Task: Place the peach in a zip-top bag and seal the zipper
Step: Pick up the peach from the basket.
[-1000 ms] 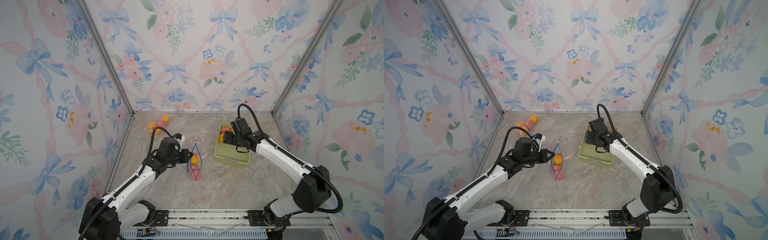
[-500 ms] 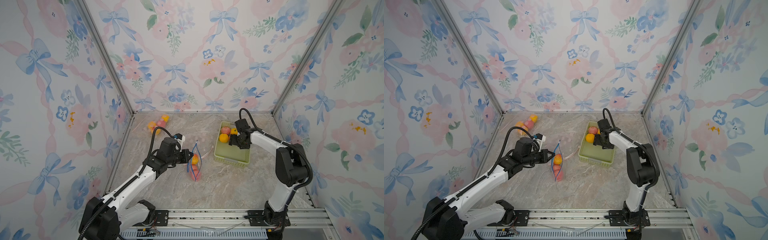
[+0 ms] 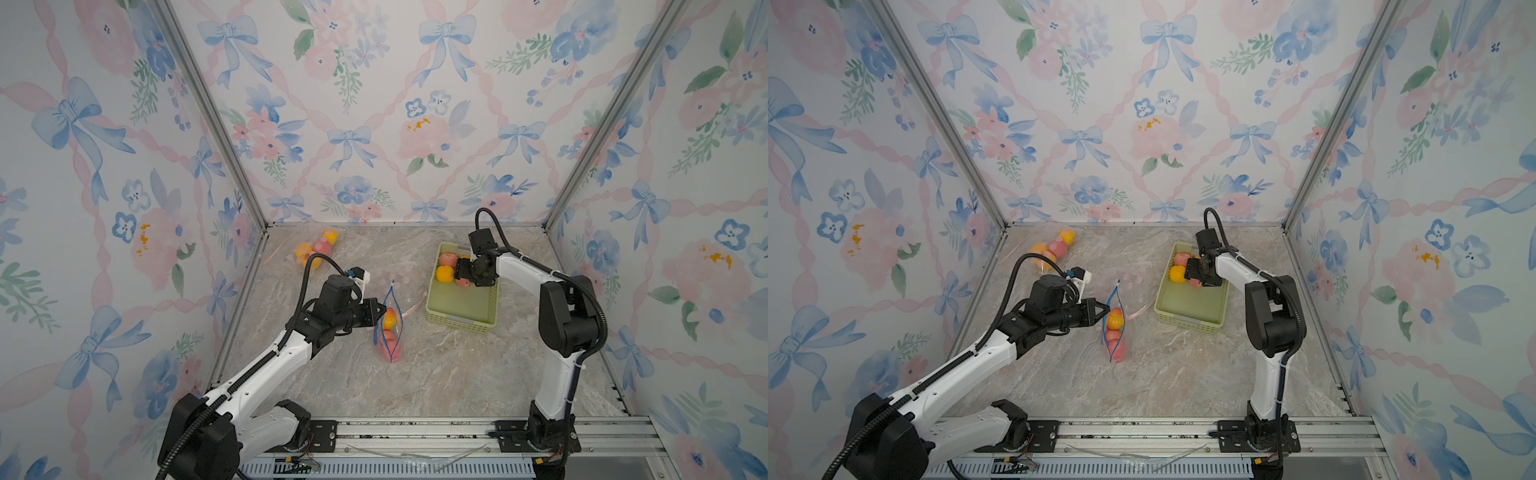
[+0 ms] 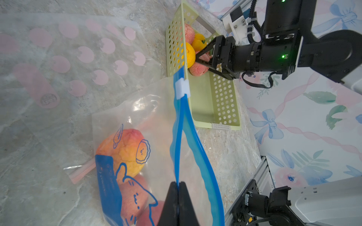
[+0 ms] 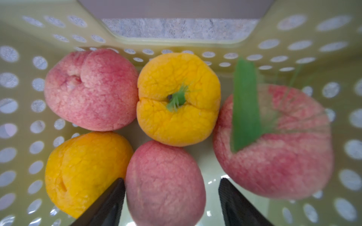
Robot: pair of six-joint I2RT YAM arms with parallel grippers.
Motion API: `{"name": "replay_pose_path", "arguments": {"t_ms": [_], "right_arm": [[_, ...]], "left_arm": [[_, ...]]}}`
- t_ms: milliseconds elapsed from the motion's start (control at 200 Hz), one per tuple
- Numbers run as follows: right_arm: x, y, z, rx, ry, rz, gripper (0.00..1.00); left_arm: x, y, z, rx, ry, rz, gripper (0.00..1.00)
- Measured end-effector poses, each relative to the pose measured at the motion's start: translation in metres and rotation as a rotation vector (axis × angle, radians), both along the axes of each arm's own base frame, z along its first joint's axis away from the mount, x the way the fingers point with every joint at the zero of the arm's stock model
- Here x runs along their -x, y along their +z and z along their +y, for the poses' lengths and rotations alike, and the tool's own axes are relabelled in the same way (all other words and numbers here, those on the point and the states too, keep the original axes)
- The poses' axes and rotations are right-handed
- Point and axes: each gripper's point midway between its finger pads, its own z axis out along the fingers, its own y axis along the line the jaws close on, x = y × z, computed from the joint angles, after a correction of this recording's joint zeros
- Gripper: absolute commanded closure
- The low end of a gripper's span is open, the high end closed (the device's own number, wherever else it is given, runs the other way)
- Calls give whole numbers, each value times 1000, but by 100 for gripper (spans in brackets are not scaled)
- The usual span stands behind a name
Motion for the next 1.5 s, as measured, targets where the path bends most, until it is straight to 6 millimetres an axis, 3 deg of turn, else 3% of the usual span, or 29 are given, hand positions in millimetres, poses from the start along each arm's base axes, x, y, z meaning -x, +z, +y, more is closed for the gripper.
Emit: {"name": "replay_pose_path", "arguments": {"t_ms": [320,475,620,810,995,1140,1315,1500], "right_arm": [[3,-9,-6,-8,2,23,41],[12,-1,-9,-13,4,16,46],[27,24,-9,-17,13,-24,48],[49,82,3,-32,49,-142,49],[94,149,58,-85,186,-294,49],[146,182,114,-165,339,-367,49],[200,186,175,-261,505,-385,49],[231,179,224,-327,608,-379,49]], "left_arm": [[0,-1,-1,-3,-1,2,100],[0,-2,0,-7,2,4,100],[-1,-2,0,-7,3,3,100],[0,-2,-1,-8,1,3,100],[-1,-1,-1,-5,4,-4,100],[-2,1,-2,0,4,-11,100],[-4,4,-3,13,8,-19,100],[-4,5,-4,17,8,-20,100]]}}
